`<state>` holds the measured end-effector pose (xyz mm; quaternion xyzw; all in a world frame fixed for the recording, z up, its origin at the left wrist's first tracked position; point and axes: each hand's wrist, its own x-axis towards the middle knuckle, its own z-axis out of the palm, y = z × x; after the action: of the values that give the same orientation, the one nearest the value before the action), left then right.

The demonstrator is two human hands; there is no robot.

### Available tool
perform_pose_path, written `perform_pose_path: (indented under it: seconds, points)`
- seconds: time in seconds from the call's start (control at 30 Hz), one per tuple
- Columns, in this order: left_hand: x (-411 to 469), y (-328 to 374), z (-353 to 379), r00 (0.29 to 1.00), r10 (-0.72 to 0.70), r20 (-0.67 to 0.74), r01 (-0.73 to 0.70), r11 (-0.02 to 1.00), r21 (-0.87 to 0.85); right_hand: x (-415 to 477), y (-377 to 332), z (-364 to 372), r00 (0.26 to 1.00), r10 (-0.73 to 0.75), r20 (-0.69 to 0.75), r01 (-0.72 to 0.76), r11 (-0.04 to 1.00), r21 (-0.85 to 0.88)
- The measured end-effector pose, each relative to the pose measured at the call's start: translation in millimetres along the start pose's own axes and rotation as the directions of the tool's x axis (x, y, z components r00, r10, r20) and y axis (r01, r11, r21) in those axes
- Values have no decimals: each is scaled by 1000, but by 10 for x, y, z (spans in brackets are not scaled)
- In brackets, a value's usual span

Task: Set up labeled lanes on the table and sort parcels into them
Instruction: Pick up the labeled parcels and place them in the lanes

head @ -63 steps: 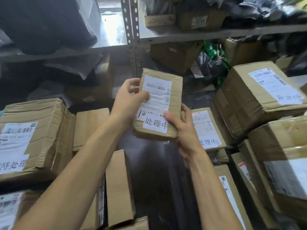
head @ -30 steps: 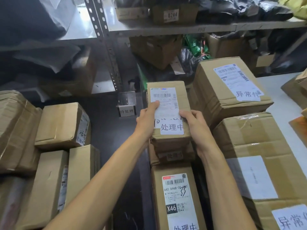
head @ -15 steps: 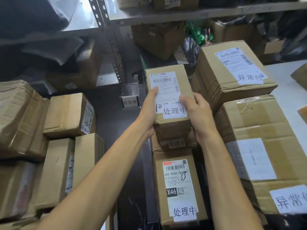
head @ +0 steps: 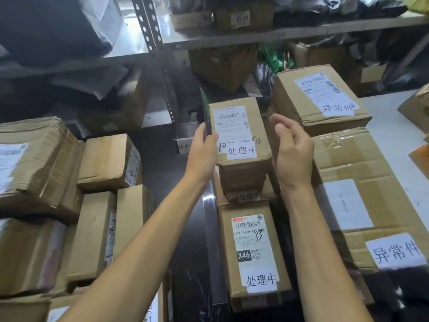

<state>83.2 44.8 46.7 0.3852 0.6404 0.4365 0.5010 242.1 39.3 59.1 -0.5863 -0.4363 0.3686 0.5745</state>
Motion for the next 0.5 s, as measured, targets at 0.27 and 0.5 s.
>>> perform_pose_path:
  seconds: [0.27,0.5]
  points:
    - [-826,132,-672,883,469,-32,-459,875,156,-711,-365,339,949,-166,266,128,980,156]
    - [-1999,153,-1836,835,532,-140,-509,844,170,-1741,-902,961,815,-236,529,60,943,329]
